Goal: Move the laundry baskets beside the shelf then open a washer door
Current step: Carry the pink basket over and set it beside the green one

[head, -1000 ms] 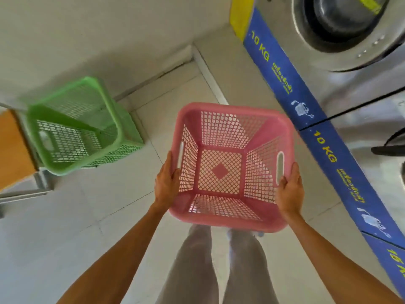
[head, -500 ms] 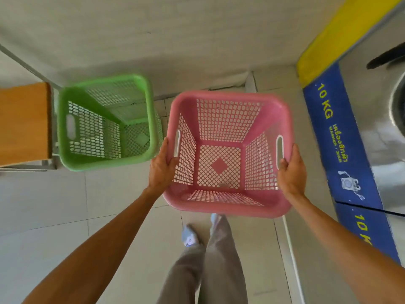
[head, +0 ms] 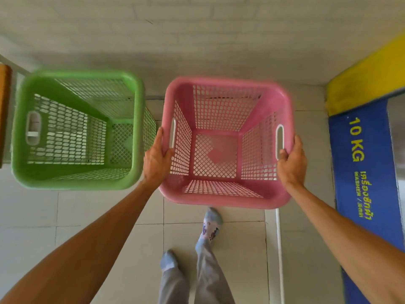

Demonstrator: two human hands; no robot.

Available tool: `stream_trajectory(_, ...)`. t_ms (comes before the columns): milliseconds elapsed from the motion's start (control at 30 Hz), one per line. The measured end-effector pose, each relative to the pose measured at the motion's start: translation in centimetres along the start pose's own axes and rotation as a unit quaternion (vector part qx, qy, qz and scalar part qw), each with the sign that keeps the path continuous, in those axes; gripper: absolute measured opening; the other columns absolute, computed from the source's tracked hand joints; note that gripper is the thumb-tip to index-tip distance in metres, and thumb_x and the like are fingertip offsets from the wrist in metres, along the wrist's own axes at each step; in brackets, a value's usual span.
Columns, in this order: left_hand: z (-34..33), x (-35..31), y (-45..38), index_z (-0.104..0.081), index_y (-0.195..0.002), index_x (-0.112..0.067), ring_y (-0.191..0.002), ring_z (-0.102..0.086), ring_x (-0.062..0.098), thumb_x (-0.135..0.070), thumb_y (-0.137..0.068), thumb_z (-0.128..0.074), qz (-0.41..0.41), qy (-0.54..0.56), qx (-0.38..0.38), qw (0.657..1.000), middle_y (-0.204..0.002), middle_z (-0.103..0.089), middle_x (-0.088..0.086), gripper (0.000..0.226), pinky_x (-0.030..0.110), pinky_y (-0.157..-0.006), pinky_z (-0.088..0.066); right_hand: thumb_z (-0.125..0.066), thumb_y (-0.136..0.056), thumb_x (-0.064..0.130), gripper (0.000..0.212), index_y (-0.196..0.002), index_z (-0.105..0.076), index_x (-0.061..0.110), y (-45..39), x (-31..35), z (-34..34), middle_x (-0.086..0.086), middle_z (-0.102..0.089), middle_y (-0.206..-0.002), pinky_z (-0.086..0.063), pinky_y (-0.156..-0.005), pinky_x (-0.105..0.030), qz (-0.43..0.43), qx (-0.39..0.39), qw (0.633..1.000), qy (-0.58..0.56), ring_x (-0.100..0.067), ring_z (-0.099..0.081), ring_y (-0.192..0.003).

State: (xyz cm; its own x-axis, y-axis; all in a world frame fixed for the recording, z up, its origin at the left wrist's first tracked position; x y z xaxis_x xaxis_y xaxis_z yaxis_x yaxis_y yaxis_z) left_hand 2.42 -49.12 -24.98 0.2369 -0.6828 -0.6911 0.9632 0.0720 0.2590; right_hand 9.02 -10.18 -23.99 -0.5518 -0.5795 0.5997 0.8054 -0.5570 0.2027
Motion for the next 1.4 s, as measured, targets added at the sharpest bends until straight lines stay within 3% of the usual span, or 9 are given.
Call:
stream_trajectory(133, -0.9, 0.1, -1.7, -0.025, -0.160, -0.018, -0.057, -0.060, -0.003, -0.012, -0.095, -0.063, 0.007, 0.028, 0.006, 1.000, -0.086, -0.066, -0.011, 0.075, 0.003, -0.049, -0.044, -0.050, -0.106, 0.015, 0.053, -0.156, -0.034, 0.015, -1.9, -0.2, -1.4, -0.012, -0.062, -0.131, -0.065, -0.075, -0.047, 0.010, 0.009, 1.000, 0.010, -0.028, -0.071, -0.104)
stream_trajectory(333, -2.8, 0.5, -3.9, -0.025, -0.159, -0.017, -0.061, -0.067, 0.013, -0.013, -0.095, -0.063, 0.000, 0.017, -0.017, 1.000, -0.087, -0.071, -0.002, 0.075, 0.008, -0.052, -0.048, -0.049, -0.107, 0.016, 0.057, -0.161, -0.028, 0.011, -4.4, -0.9, -2.8, -0.018, -0.057, -0.138, -0.062, -0.085, -0.052, 0.023, 0.003, 0.999, 0.038, -0.036, -0.066, -0.114)
stream_trajectory(400, -3.5, 0.7, -4.2, -0.024, -0.160, -0.018, -0.061, -0.068, 0.020, -0.014, -0.096, -0.062, 0.005, 0.016, -0.028, 0.999, -0.088, -0.072, 0.002, 0.074, 0.024, -0.055, -0.057, -0.048, -0.108, 0.017, 0.058, -0.161, -0.027, 0.011, -5.2, -1.1, -3.1, -0.018, -0.056, -0.140, -0.061, -0.087, -0.053, 0.026, 0.001, 0.999, 0.044, -0.036, -0.065, -0.117)
stream_trajectory(567, -4.3, 1.0, -3.8, -0.023, -0.160, -0.017, -0.061, -0.067, 0.015, -0.015, -0.097, -0.062, -0.012, 0.025, -0.040, 0.999, -0.094, -0.072, 0.003, 0.074, 0.027, -0.059, -0.058, -0.048, -0.108, 0.019, 0.060, -0.162, -0.023, 0.014, -6.7, -1.3, -3.3, -0.017, -0.053, -0.142, -0.063, -0.081, -0.055, 0.040, 0.019, 0.998, 0.047, -0.037, -0.065, -0.117)
stream_trajectory(700, -4.4, 0.9, -4.2, -0.025, -0.160, -0.016, -0.062, -0.061, -0.001, -0.014, -0.095, -0.064, -0.007, 0.018, -0.055, 0.998, -0.100, -0.073, 0.002, 0.076, 0.007, -0.060, -0.051, -0.049, -0.108, 0.018, 0.061, -0.163, -0.022, 0.015, -7.2, -1.0, -3.6, -0.019, -0.052, -0.142, -0.062, -0.079, -0.046, 0.053, 0.018, 0.997, 0.048, -0.036, -0.065, -0.116)
stream_trajectory(867, -4.0, 0.5, -4.5, -0.026, -0.160, -0.020, -0.077, -0.069, 0.016, -0.014, -0.091, -0.071, 0.043, 0.024, -0.049, 0.998, -0.109, -0.075, 0.006, 0.083, 0.039, -0.081, -0.062, -0.056, -0.104, 0.016, 0.066, -0.161, -0.023, 0.017, -8.0, -1.1, -3.8, -0.016, -0.049, -0.148, -0.059, -0.090, -0.059, 0.050, 0.026, 0.997, 0.043, -0.038, -0.061, -0.123)
stream_trajectory(1000, -3.1, 0.0, -4.3, -0.025, -0.159, -0.020, -0.079, -0.071, 0.019, -0.023, -0.090, -0.073, 0.053, -0.015, -0.004, 0.998, -0.103, -0.073, 0.002, 0.084, 0.040, -0.078, -0.063, -0.068, -0.096, 0.012, 0.071, -0.155, -0.029, 0.021, -8.4, -0.2, -2.8, -0.013, -0.057, -0.140, -0.063, -0.085, -0.055, 0.028, 0.067, 0.997, 0.032, -0.036, -0.069, -0.111)
stream_trajectory(1200, 2.9, -2.9, -2.9, -0.032, -0.156, -0.019, -0.095, -0.072, 0.035, -0.054, -0.095, -0.058, 0.020, -0.141, 0.055, 0.988, -0.128, -0.066, 0.020, 0.075, 0.051, -0.072, -0.061, -0.076, -0.089, 0.039, 0.078, -0.147, -0.034, 0.006, -6.7, 5.2, 0.3, -0.019, -0.051, -0.137, -0.058, -0.089, -0.055, 0.033, 0.081, 0.988, 0.127, -0.041, -0.063, -0.112)
stream_trajectory(1400, 11.5, -6.1, -1.3, -0.041, -0.149, -0.021, -0.089, -0.071, 0.028, -0.048, -0.098, -0.055, 0.025, -0.143, 0.013, 0.989, -0.129, -0.065, 0.015, 0.060, 0.045, -0.066, -0.062, -0.067, -0.096, 0.045, 0.087, -0.161, -0.026, 0.003, -2.3, 15.5, 1.8, -0.021, -0.029, -0.166, -0.036, -0.120, -0.055, 0.106, 0.130, 0.972, 0.164, -0.038, -0.035, -0.151)
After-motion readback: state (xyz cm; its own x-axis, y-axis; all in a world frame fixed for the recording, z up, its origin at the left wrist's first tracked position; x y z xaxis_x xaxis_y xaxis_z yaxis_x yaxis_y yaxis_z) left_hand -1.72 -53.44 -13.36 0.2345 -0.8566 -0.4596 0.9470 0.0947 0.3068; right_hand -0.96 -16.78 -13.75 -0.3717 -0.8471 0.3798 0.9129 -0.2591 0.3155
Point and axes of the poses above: each hand's wrist, its own y-axis away from the middle knuckle, its own z-axis out of the back of the hand, x = y × z, the point moved 3 cm from there along -y, towards the middle knuckle
